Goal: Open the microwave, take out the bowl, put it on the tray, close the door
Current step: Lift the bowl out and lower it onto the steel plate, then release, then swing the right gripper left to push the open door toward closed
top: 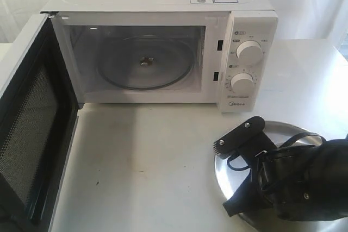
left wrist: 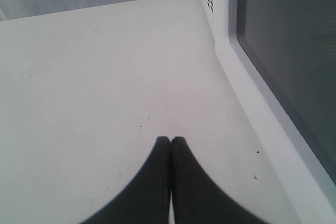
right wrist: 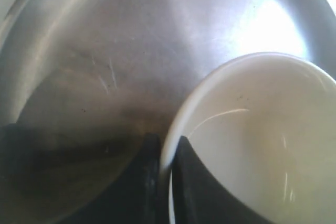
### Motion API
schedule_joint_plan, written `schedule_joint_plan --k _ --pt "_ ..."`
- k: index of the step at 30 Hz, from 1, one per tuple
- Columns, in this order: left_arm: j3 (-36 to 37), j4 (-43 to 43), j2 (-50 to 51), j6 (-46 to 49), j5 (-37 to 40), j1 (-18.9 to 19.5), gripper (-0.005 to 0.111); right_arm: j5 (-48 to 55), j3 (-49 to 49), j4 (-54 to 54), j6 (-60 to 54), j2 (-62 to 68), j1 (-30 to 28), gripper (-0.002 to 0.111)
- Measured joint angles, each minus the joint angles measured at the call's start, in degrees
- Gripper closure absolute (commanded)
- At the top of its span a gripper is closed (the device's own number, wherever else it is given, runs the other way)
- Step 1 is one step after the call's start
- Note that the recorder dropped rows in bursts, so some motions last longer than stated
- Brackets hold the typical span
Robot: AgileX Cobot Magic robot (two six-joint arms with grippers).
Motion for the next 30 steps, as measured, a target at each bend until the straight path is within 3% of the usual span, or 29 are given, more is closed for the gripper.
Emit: schedule_joint_plan --k 9,13,16,18,22,25,30 --pt "0.0 0.0 0.0 0.0 0.0 0.0 0.107 -1.7 0.0 0.0 0.8 -4.5 0.0 0.059" --pt "0.0 0.0 0.0 0.0 0.0 0.0 0.107 -2.2 0.0 0.1 0.8 -7.4 0.0 0.055" --pt "0.0 0.0 0.0 0.0 0.0 0.0 0.107 -6.9 0.0 0.9 0.8 -10.8 0.1 0.059" --pt "0.0 0.0 0.0 0.0 0.0 0.0 0.107 -12.8 0.0 1.3 0.8 -14.4 0.7 0.068" --pt "0.0 0.0 0.0 0.0 0.0 0.0 0.107 -34.3 0.0 -2.6 0.7 -21.7 1.9 0.109" --pt "0.0 0.0 0.0 0.0 0.0 0.0 0.107 -47.2 -1.4 -5.8 -2.7 -25.4 2.3 0.108" --pt "0.0 0.0 0.0 0.0 0.0 0.0 0.107 -57.2 -7.6 -0.2 -18.2 -25.1 2.5 0.108"
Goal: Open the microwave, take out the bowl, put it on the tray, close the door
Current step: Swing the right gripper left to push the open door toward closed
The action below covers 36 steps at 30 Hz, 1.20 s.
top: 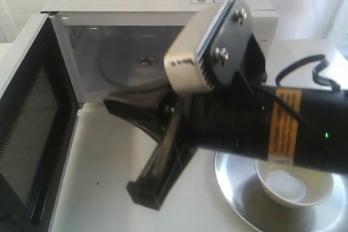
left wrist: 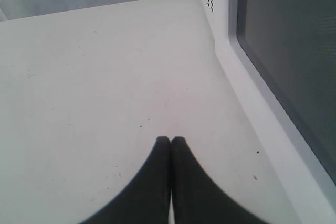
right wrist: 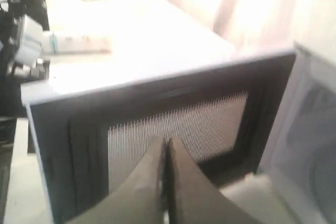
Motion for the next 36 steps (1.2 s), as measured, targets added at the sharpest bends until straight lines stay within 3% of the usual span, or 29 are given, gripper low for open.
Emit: schedule_joint_plan --k 7,13,18,23,30,36 --pt "0.0 0.0 0.0 0.0 0.0 0.0 0.107 -12.2 -11.9 9.0 -17.5 10.2 0.0 0.108" --pt "0.0 0.0 0.0 0.0 0.0 0.0 0.107 -24.6 -23.9 10.9 -20.8 26.1 0.0 0.108" --pt "0.0 0.0 0.0 0.0 0.0 0.0 0.107 -27.3 -32.8 11.3 -21.5 36.3 0.1 0.108" --pt "0.0 0.0 0.0 0.0 0.0 0.0 0.107 -20.0 -41.9 11.3 -23.2 42.7 2.6 0.108" --pt "0.0 0.0 0.0 0.0 0.0 0.0 0.107 1.6 -51.3 9.2 -28.4 47.3 10.0 0.108" --pt "0.0 0.0 0.0 0.0 0.0 0.0 0.107 5.4 -56.5 10.3 -39.8 50.6 11.4 0.108"
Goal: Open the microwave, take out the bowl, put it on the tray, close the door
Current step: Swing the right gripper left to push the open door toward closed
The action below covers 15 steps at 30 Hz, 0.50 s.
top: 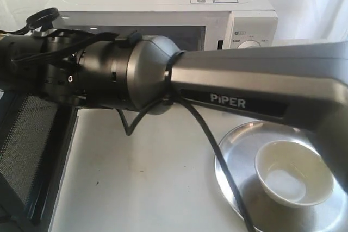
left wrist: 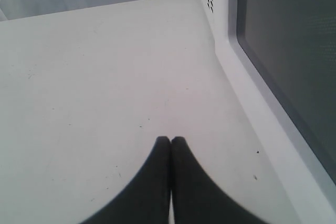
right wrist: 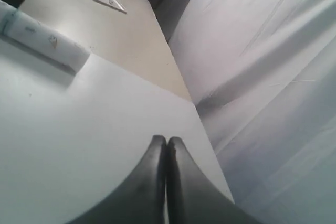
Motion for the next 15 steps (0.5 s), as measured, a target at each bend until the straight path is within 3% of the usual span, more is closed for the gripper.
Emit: schedule_joint_plan --k 9,15 --pt "0.0 0.0 0.0 0.0 0.1 0.0 0.107 4.0 -0.7 1.0 -10.5 3.0 0.1 0.108" --pt "0.0 0.0 0.0 0.0 0.1 0.0 0.107 29.3 -0.7 0.0 -15.9 -1.3 0.7 0.108"
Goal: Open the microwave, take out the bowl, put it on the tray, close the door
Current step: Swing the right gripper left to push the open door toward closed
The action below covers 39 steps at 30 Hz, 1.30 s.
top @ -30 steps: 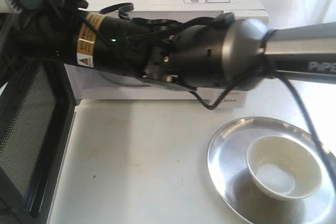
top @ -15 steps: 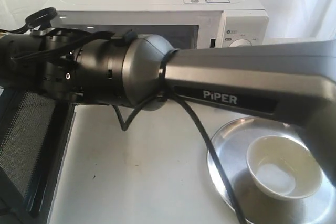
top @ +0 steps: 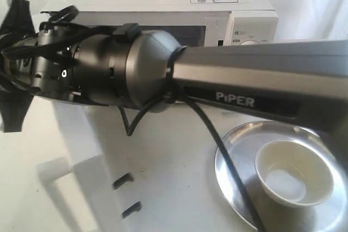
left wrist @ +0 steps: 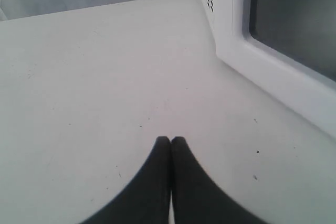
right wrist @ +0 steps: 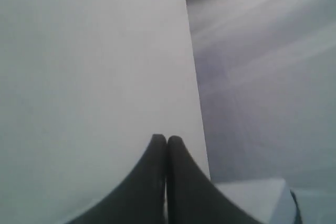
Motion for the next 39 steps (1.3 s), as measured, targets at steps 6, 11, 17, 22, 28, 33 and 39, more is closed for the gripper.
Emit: schedule_joint_plan --k 6,11,17,22,28,33,39 --pt "0.0 0.0 0.0 0.0 -0.1 0.0 0.107 22.6 -0.5 -1.3 3.1 -5.1 0.0 0.108" --pt "0.0 0.0 0.0 0.0 -0.1 0.0 0.107 34.3 -0.5 -2.3 11.2 -9.7 0.0 0.108" --pt "0.0 0.0 0.0 0.0 -0.1 0.0 0.107 36.0 -0.9 7.0 7.0 -13.3 -0.1 0.108" --pt "0.0 0.0 0.0 0.0 -0.1 0.0 0.107 39.2 -0.9 8.5 8.7 -11.4 -2.7 0.108" --pt "0.0 0.0 0.0 0.0 -0.1 0.0 0.107 40.1 -0.9 7.7 12.8 -5.1 -7.5 0.108" --pt "0.0 0.0 0.0 0.0 -0.1 0.0 0.107 41.0 -0.9 2.4 22.4 0.8 -11.9 0.108" --pt "0.0 0.0 0.0 0.0 -0.1 0.0 0.107 46.2 -0.6 -8.0 33.4 2.3 -13.5 0.108"
